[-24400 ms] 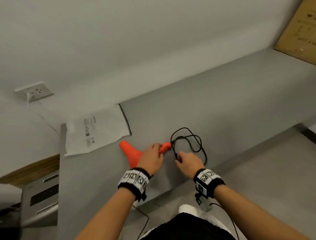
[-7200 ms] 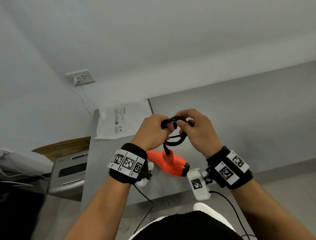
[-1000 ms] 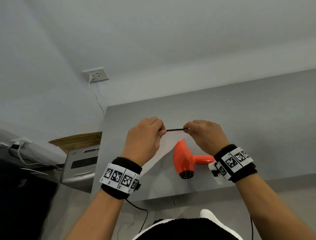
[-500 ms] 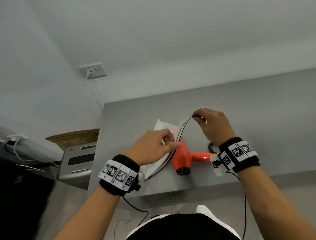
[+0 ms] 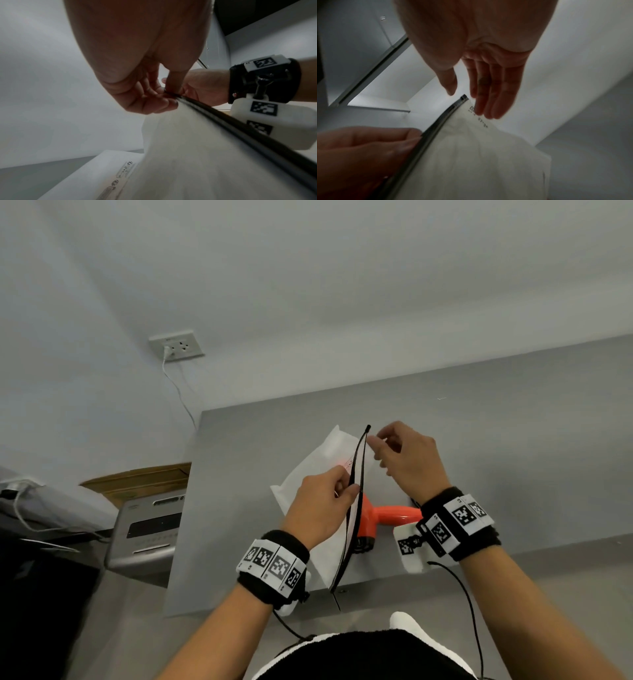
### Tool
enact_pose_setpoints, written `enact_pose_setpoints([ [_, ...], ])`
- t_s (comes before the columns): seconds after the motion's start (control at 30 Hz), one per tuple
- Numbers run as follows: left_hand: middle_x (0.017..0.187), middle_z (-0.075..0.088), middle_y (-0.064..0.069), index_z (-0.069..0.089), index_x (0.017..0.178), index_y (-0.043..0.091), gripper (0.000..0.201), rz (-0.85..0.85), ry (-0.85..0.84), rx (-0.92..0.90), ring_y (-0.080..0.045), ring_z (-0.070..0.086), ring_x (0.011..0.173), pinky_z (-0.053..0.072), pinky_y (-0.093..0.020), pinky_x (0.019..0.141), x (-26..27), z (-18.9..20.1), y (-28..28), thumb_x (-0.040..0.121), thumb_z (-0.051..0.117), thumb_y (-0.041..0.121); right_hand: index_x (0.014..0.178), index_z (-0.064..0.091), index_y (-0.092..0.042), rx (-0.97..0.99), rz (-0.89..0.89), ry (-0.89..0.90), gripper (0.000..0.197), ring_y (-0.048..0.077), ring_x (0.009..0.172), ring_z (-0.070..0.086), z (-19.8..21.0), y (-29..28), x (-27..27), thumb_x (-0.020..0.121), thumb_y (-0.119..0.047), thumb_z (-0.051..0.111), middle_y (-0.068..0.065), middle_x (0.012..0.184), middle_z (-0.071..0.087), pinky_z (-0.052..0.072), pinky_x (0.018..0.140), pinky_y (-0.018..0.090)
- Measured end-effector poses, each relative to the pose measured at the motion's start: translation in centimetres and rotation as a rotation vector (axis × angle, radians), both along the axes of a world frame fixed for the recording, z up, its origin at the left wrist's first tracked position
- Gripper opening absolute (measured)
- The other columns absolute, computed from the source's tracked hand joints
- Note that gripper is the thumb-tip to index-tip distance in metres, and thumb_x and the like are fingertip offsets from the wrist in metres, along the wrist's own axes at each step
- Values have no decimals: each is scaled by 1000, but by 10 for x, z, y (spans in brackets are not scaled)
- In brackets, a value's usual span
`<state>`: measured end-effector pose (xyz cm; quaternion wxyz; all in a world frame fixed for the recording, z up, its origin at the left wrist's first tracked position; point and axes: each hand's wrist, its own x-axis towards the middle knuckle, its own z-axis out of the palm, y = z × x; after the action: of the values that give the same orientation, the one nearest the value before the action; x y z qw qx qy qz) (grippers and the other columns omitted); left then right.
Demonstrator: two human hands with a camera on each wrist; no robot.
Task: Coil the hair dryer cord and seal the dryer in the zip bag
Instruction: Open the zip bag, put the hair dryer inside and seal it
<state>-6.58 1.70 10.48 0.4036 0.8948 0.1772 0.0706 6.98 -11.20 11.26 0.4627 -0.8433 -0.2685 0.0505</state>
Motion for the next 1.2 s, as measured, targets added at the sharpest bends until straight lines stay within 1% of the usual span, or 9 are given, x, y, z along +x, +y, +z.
enact_pose_setpoints([
  [0.2,68,62,-5,54,76,17,24,105,-78,10,-25,63,64,57,-43,66,1,5,-4,96,63,26,79,64,-3,-152,164,89,27,26,62,70,-9,3,-10,94,-24,57,12,69,69,60,59,41],
  [0.4,68,65,-2,58,78,18,16,238,-115,22,-21,67,65,60,-39,67,0,10,24,93,64,19,80,63,-15,-259,-62,4,23,30,70,64,-37,-12,18,93,-32,54,5,70,67,56,70,44],
  [0.6,73,64,-3,61,87,17,9,180,-153,64,-11,55,62,47,-15,56,-3,8,27,91,65,11,84,64,-16,-292,-183,129,18,34,76,61,-59,-25,25,95,-27,55,8,74,65,51,66,35],
  [0.77,70,58,5,58,98,22,9,63,-91,64,-12,56,61,58,-34,63,11,-8,23,94,60,14,84,64,-12,-107,-23,375,17,21,49,61,-65,-26,19,97,-21,58,3,63,64,49,42,26],
  [0.83,71,60,3,59,100,23,10,80,-59,10,-19,64,64,61,-43,62,18,-17,23,94,59,14,92,66,-8,6,-16,515,24,23,55,62,-70,-34,22,99,-28,55,7,72,67,49,46,30],
  [0.93,76,63,-1,60,104,20,9,118,-14,-55,-22,71,67,63,-38,66,24,-30,20,97,60,14,100,64,-4,179,-373,667,27,26,64,61,-102,-58,42,97,-30,55,9,81,67,52,58,38],
  [1.07,81,65,-2,63,107,17,9,137,23,-102,-18,67,73,57,-28,65,28,-54,13,100,59,19,120,59,-5,-158,-699,587,40,38,115,59,-150,-94,50,88,-29,64,22,126,61,47,98,44],
  [1.13,81,63,1,63,108,20,9,125,78,-112,-14,61,75,48,-24,67,30,-68,8,101,57,21,131,51,-2,-185,-719,648,56,40,122,55,-164,-100,38,88,-34,68,23,133,56,49,99,45],
  [1.2,83,63,3,64,110,23,11,92,132,-136,-16,60,79,47,-23,70,32,-80,3,102,56,23,129,49,-6,-122,-718,729,61,40,114,60,-174,-97,31,84,-43,70,19,128,59,59,79,49],
])
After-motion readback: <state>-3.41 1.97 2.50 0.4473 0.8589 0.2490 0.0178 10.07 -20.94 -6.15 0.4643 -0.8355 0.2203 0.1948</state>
